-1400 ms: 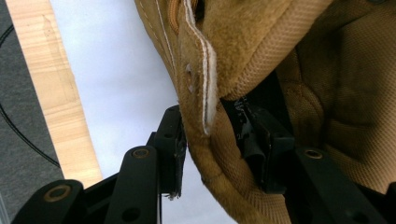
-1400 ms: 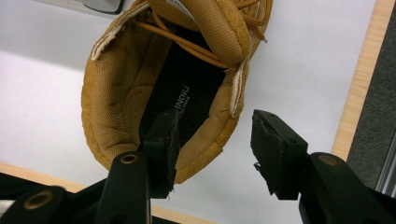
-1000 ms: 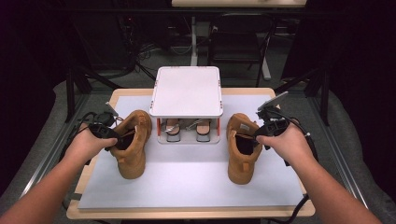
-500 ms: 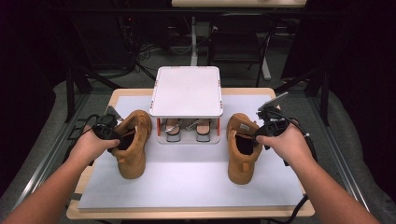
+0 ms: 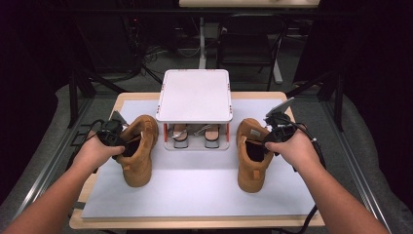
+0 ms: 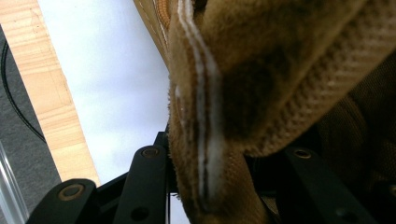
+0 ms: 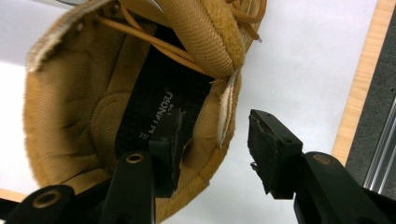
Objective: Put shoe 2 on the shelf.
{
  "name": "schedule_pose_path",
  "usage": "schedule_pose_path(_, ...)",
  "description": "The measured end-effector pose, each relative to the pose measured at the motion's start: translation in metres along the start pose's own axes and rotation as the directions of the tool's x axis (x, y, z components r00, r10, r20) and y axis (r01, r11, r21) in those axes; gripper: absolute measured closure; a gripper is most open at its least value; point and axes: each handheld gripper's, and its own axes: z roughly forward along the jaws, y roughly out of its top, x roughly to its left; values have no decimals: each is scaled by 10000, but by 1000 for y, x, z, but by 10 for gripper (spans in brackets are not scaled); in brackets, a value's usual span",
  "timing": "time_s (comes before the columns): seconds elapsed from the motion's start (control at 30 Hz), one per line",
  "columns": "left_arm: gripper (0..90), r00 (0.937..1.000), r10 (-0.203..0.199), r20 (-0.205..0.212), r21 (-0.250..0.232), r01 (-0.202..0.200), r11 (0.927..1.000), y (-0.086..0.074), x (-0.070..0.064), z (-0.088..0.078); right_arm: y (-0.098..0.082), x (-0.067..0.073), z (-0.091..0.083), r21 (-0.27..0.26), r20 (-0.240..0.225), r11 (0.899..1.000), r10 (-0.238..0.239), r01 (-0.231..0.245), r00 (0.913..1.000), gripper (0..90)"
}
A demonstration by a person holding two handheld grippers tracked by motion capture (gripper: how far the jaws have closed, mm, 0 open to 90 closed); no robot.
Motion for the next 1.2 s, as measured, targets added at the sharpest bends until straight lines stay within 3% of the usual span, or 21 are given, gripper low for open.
schedule_pose_path(0.47,661,10000,42,27,32,-42,10000,0,1,0,2,0,26,442,-24,9990,90,-88,10000,563)
schedule_pose_path(0.53,660,10000,23,24,34,-23,10000,0,0,0,2,2,31,369,22,9987,344,-345,9994,565)
schedule_pose_path(0.67,661,10000,57,17,42,-57,10000,0,0,0,3,0,34,672,75,9972,336,-340,9994,573)
schedule_pose_path(0.9,661,10000,25,28,49,-26,10000,0,0,1,1,3,44,730,124,9953,622,-629,9980,603)
schedule_pose_path(1.2,665,10000,24,-27,49,-24,10000,0,0,1,1,2,45,999,157,9917,798,-810,9967,661)
